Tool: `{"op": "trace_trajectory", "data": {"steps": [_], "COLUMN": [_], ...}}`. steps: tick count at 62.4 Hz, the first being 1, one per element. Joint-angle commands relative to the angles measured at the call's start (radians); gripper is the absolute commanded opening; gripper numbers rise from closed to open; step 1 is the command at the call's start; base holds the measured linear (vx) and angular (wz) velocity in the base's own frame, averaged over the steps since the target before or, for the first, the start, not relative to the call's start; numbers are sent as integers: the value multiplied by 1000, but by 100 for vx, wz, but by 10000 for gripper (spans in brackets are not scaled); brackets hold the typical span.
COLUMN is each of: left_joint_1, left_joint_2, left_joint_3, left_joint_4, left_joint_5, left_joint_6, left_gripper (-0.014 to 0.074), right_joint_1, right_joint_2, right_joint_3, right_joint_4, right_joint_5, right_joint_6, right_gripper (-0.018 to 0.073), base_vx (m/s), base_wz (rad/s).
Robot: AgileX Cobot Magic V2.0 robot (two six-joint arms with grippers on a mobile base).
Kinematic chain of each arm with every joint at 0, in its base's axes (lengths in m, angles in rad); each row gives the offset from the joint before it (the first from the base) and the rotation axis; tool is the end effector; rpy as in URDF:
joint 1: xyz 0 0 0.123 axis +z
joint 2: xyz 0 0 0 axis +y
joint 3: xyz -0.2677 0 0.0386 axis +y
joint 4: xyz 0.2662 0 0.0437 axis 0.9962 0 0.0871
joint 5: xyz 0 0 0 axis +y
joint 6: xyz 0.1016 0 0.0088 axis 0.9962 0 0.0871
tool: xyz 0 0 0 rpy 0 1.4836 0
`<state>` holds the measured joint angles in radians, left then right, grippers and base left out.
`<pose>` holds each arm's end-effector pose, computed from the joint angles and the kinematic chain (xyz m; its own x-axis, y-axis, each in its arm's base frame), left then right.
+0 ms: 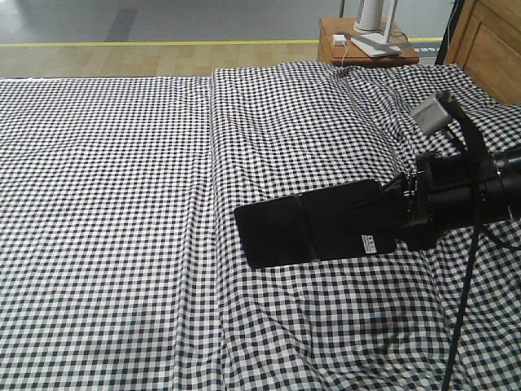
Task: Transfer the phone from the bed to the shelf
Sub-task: 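Raise the held phone up off the bed toward the robot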
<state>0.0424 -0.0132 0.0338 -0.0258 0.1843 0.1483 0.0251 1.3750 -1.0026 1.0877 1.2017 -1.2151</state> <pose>0.1001 0.0038 0.1842 -0.1210 0.1176 -0.9857 -0.0230 0.9924 0.1212 0.2702 0.0911 0.2842 -0.5533 -0.3382 -0.7612 -0.8077 0.4411 0.3911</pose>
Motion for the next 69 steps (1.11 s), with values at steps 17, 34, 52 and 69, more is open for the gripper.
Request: {"op": "trace_trajectory", "data": {"steps": [17, 34, 52, 69], "left_joint_1": [-4, -4, -4, -4], "left_joint_2": [-13, -13, -13, -13], "left_joint_3": [-21, -21, -21, -21], "left_joint_4": [-9, -9, -9, -9], "left_joint_5": [-72, -72, -72, -72], "left_joint_6": [-6, -6, -6, -6], "left_gripper": [1, 1, 1, 1], "right_joint_1": [101, 155, 183, 183], "right_joint_2": [-188, -244, -243, -243], "right_joint_3": [-23, -23, -23, -23], "right_joint_4": [88, 147, 147, 146], "right_joint_5": [85, 85, 85, 84], "right_joint_6": [60, 67, 67, 67], "right_gripper": [-3, -3, -2, -2], "base_vx": [0, 0, 0, 0], "base_wz": [0, 0, 0, 0]}}
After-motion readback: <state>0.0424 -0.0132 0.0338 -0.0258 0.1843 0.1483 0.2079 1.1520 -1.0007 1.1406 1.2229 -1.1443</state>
